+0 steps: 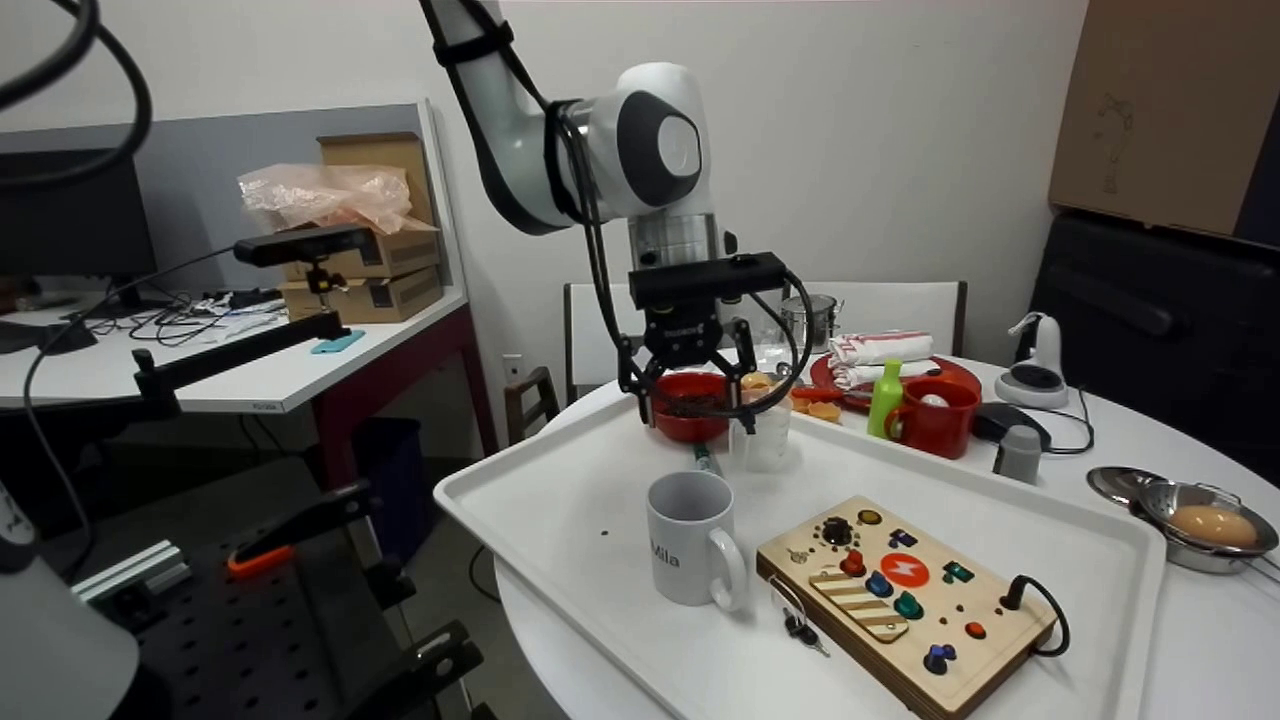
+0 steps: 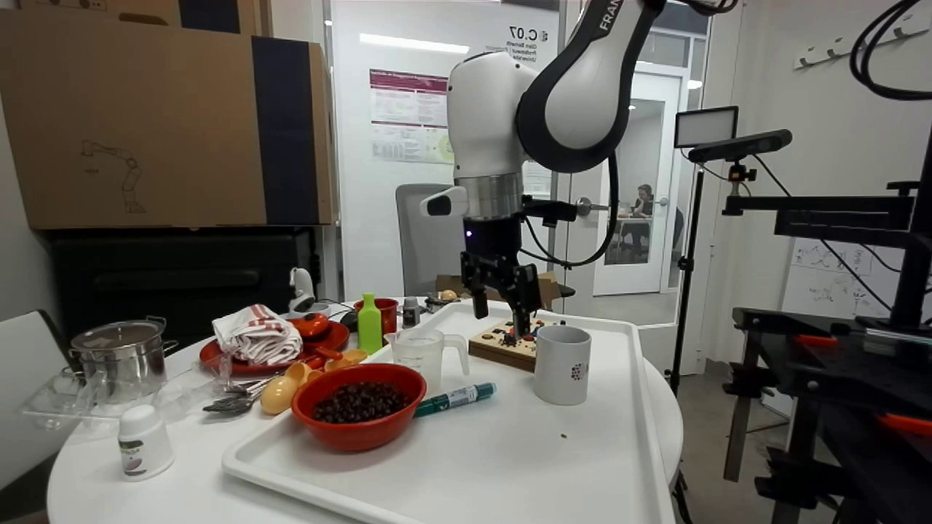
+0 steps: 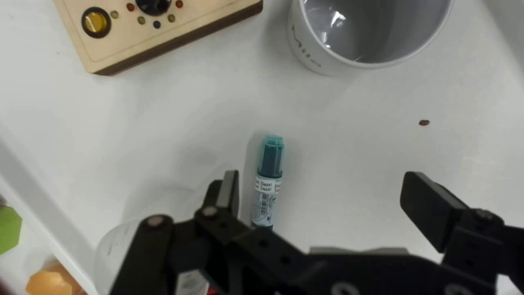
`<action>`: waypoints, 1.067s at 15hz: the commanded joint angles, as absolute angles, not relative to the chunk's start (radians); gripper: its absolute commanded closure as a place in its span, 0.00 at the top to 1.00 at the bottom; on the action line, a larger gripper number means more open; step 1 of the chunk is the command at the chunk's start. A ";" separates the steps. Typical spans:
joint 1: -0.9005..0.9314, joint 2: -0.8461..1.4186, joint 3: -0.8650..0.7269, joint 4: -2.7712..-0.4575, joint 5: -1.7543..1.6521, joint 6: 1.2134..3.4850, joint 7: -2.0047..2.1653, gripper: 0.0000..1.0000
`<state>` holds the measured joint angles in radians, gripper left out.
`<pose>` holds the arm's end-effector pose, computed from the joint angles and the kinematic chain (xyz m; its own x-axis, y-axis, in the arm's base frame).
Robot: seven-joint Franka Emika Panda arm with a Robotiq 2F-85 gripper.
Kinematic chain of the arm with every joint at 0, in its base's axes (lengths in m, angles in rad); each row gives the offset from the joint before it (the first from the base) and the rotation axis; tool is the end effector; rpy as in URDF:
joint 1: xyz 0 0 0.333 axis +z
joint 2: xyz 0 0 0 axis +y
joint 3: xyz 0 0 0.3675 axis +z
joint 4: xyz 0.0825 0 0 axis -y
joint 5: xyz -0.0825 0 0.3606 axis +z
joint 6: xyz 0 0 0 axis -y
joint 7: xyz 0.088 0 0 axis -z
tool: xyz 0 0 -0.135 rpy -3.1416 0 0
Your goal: Put the green marker inside the white mug
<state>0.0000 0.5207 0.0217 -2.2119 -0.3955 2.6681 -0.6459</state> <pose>0.5512 0.0186 0.1719 0.5181 0.8409 -0.1565 0.8549 -0.5152 0.0615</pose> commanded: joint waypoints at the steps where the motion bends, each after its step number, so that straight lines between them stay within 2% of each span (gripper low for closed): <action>1: 0.004 0.578 0.038 -2.140 -0.379 2.624 -0.610 1.00; 16: 0.036 0.742 0.041 -1.976 -0.399 2.482 -0.507 1.00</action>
<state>0.0242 0.7082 0.0384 -2.0290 -0.3949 2.5243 -0.5325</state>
